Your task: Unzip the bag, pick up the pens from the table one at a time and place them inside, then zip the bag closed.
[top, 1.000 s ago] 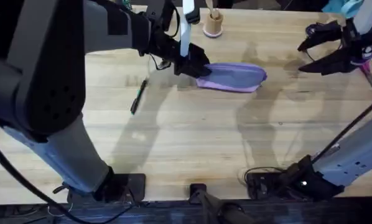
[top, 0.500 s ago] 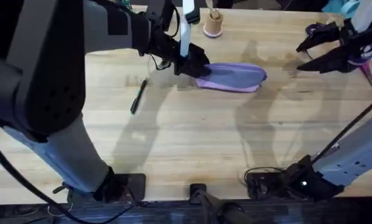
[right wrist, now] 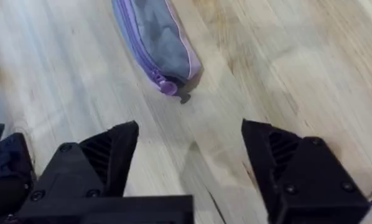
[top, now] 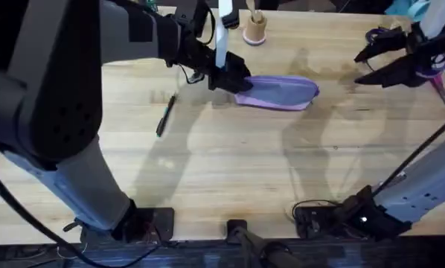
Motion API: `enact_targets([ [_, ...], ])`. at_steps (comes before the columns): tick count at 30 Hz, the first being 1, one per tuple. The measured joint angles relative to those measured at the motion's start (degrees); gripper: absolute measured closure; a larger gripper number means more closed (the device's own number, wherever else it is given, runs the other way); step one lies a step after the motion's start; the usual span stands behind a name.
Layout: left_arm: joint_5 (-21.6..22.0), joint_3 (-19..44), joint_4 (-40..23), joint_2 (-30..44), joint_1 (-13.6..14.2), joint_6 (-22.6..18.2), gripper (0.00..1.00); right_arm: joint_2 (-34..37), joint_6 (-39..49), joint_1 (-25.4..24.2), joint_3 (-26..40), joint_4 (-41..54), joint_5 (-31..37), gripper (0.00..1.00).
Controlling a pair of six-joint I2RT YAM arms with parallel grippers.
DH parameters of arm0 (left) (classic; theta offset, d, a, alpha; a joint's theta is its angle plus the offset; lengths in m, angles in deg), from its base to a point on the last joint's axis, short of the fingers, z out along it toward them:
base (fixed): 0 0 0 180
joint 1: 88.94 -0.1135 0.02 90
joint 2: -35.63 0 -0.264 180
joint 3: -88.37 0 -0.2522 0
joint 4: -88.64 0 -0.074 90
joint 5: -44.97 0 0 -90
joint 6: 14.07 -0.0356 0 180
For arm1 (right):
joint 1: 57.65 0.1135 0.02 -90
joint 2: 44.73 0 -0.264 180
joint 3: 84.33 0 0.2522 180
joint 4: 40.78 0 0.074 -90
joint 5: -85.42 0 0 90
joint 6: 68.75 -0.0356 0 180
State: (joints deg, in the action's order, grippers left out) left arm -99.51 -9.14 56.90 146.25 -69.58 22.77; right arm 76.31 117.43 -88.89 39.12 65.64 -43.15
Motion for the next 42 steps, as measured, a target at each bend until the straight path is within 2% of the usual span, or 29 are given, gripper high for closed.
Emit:
enact_targets([
  [2,0.0,0.0,0.0,0.0,0.0,0.0,0.959,0.0,0.0,0.0,0.0,0.0,0.0,0.036],
  [4,0.0,0.0,0.0,0.0,0.0,0.0,0.959,0.0,-0.2,0.1,0.0,0.0,0.0,0.172],
  [5,0.0,0.0,0.0,0.0,0.0,0.0,0.959,0.0,-0.2,0.1,0.0,0.0,0.0,0.209],
  [7,0.0,0.0,0.0,0.0,0.0,0.0,0.959,0.0,-0.2,0.3,0.0,0.0,0.0,0.183],
  [9,0.0,0.0,0.0,0.0,0.0,0.0,0.959,0.0,0.1,0.3,0.0,0.0,0.0,0.027],
  [11,0.0,0.0,0.0,0.0,0.0,0.0,0.959,0.0,0.2,0.4,0.0,0.0,-0.1,0.006],
  [15,0.0,0.0,0.0,0.0,0.0,0.0,0.959,0.0,0.6,0.4,-1.0,0.0,-0.5,0.006],
  [26,0.0,0.0,0.0,0.0,0.0,0.0,0.959,0.0,5.8,0.6,-8.9,0.0,-1.8,0.006],
  [31,0.0,0.0,0.0,0.0,0.0,0.0,0.959,0.0,7.5,2.7,-11.8,-0.4,-2.0,0.006],
  [42,0.0,0.0,0.0,0.0,0.0,0.0,0.958,0.0,7.8,9.9,-19.1,-8.2,-1.3,0.006],
])
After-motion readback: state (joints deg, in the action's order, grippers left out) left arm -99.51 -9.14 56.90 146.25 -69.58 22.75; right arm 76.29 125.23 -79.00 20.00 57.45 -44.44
